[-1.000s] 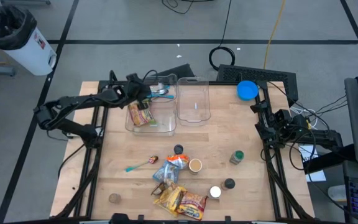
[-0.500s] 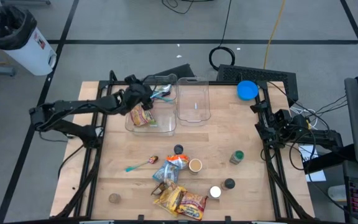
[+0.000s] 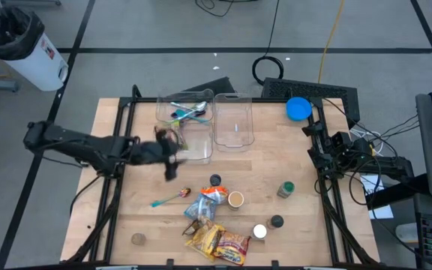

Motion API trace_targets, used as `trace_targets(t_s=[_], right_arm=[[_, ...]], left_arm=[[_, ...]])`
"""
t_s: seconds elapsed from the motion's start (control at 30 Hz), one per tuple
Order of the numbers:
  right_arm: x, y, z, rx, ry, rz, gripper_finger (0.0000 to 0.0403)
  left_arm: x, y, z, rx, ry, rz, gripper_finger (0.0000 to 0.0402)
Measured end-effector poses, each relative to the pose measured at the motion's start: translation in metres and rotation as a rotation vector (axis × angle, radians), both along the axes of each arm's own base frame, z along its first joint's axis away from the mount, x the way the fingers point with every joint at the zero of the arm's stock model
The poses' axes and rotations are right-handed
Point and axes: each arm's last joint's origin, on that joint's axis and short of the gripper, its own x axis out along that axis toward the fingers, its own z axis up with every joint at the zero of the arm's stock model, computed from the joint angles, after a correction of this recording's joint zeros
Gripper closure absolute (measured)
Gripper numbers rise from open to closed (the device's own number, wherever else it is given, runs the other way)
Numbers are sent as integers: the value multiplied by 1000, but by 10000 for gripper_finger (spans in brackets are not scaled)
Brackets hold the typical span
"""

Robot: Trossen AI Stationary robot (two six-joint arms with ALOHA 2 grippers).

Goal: Pick & Place Food Item
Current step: Put the blue spoon into the top left transparent bin

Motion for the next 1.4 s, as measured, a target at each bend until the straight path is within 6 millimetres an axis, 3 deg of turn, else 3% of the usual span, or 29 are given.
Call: trace_targets(t_s=[0.2, 0.5, 0.8, 0.97, 1.23, 1.4], right_arm=[[0, 0, 0, 0, 0, 0, 23], [0, 0, 0, 0, 0, 0, 23], [0, 0, 0, 0, 0, 0, 23], [0, 0, 0, 0, 1, 0, 23], [0, 0, 0, 0, 0, 0, 23], [0, 0, 0, 0, -1, 0, 23]], left_arm=[[-7, -37, -22, -263, 207, -134, 147], [-3, -72, -66, -193, 448, -100, 147], [10, -78, -115, -155, 620, 53, 147], [14, -80, -130, -182, 672, 97, 147], [17, -81, -132, -209, 649, 100, 154], [18, -81, -133, -224, 650, 102, 224]])
